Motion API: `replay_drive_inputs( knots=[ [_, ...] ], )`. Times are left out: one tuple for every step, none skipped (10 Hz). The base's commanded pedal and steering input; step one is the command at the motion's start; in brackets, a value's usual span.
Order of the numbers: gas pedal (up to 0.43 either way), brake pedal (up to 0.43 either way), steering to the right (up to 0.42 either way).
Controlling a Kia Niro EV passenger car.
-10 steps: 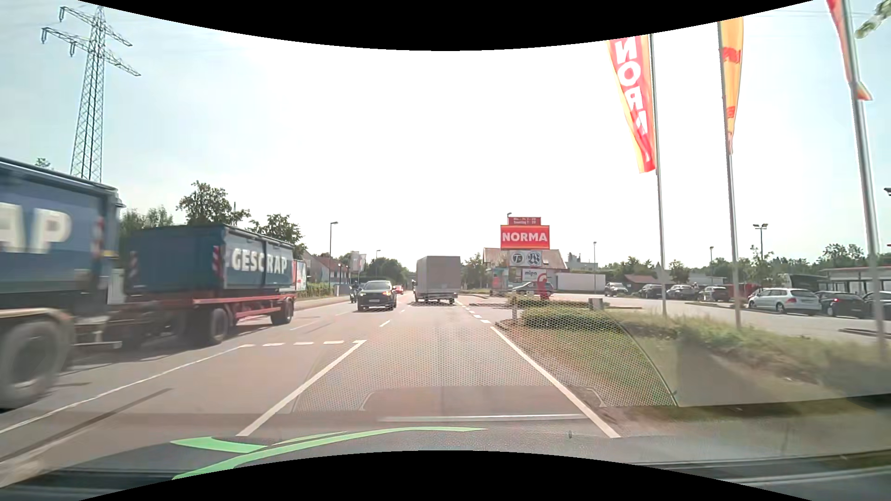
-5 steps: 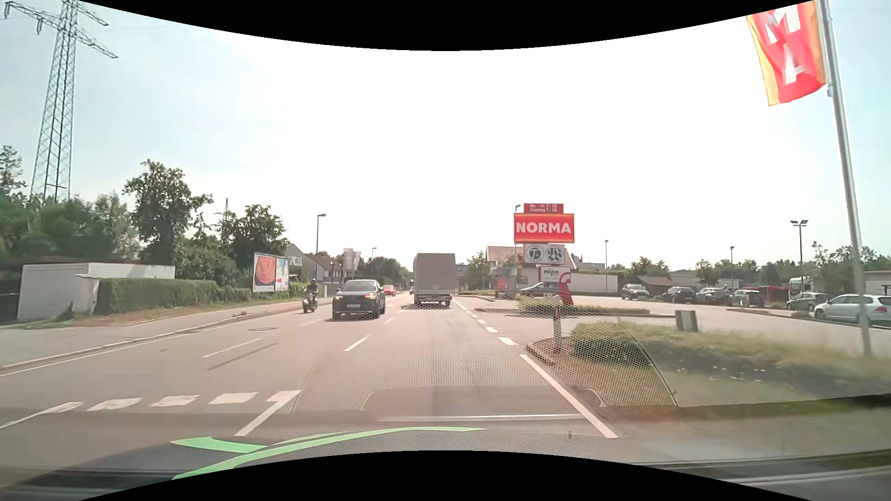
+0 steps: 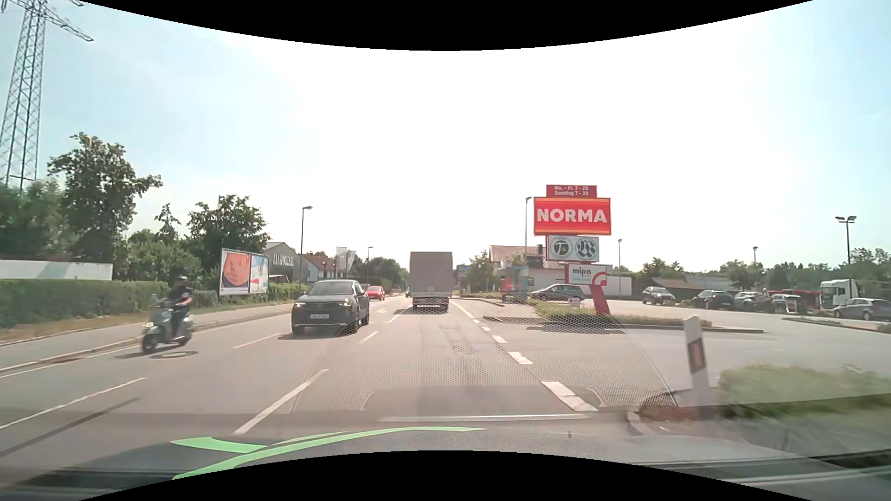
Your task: Follow the waypoints while adhering to traffic rules and regulations
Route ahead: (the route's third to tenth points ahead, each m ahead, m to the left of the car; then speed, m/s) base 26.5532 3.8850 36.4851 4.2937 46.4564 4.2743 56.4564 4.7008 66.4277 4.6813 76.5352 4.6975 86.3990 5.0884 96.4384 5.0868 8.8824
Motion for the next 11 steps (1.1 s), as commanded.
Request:
replay_drive_inputs(
  knots=[
    [0.098, 0.000, -0.003],
    [0.098, 0.000, -0.003],
    [0.098, 0.000, -0.003],
    [0.098, 0.000, -0.003],
    [0.098, 0.000, -0.003],
    [0.020, 0.000, -0.003],
    [0.000, 0.000, -0.003],
    [0.000, 0.000, -0.004],
    [0.008, 0.000, -0.004],
    [0.047, 0.000, -0.004],
    [0.067, 0.000, -0.004]
  ],
)
